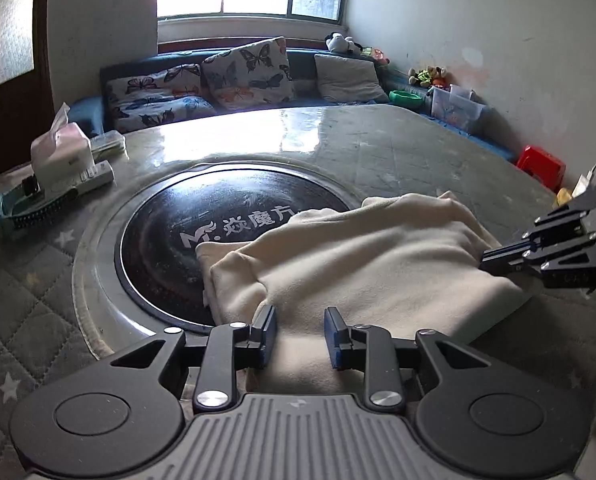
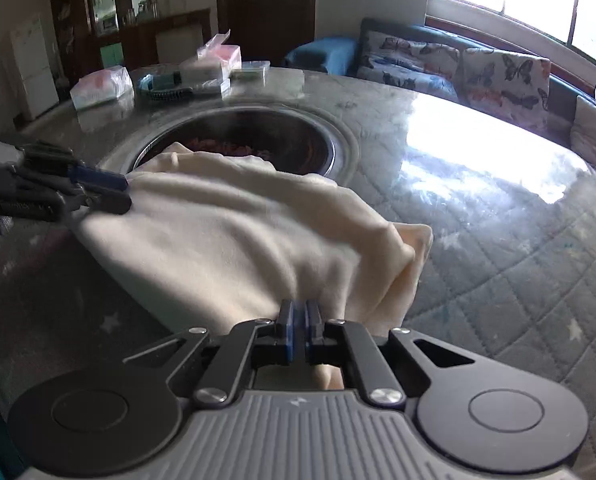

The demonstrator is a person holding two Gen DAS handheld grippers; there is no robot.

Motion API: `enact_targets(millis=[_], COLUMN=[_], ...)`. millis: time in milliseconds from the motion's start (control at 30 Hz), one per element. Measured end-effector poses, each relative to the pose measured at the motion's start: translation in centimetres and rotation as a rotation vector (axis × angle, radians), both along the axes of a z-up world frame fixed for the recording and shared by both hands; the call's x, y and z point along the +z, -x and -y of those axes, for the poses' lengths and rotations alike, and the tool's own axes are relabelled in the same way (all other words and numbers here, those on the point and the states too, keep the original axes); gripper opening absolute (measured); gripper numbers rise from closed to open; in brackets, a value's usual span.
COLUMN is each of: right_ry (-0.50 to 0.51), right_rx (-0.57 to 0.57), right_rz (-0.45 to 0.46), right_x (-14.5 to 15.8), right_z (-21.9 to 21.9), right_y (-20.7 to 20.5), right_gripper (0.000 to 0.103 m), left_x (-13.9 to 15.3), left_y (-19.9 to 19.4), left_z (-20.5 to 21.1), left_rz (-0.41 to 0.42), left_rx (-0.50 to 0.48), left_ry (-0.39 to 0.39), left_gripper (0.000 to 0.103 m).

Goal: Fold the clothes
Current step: 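Lower the folded side onto the shirt and open both grippers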

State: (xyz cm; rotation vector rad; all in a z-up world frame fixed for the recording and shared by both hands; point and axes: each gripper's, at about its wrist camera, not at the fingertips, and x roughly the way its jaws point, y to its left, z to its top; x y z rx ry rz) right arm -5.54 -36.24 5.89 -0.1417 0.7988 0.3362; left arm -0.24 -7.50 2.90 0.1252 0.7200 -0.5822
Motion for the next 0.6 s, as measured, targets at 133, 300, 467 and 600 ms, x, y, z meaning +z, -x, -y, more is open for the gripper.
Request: enact_targets(millis=[133, 300, 467, 600], right_ry=[0.004, 0.015, 0.025, 0.025], right_rx=[0.003, -0.021, -0.059, -0.06], right_rz=[-0.009, -0.002, -0.011, -0.005], right_x=[-0.3, -0.4, -1.2, -0.9], right_z=[-0.1, -0.1, 0.4, 0.5], right_y=[-0.7, -2.8, -5.3, -5.9], right_gripper=[0.004, 0.004, 0.005, 0.006], left_x=[0.8, 0.2, -0.8, -0.4], left_y=[-1.3, -4.1, -6.6, -6.7], left_z=[0.1, 1.1, 1.3, 1.6], left_rz=[-0.011, -0.046, -0.073, -0.062], left_rx=[0.03, 0.08, 0.131, 0.124], left_ry=[0.012, -0.001, -0.024, -0.018], left_gripper=[0.03, 0.03, 0.029, 0.03])
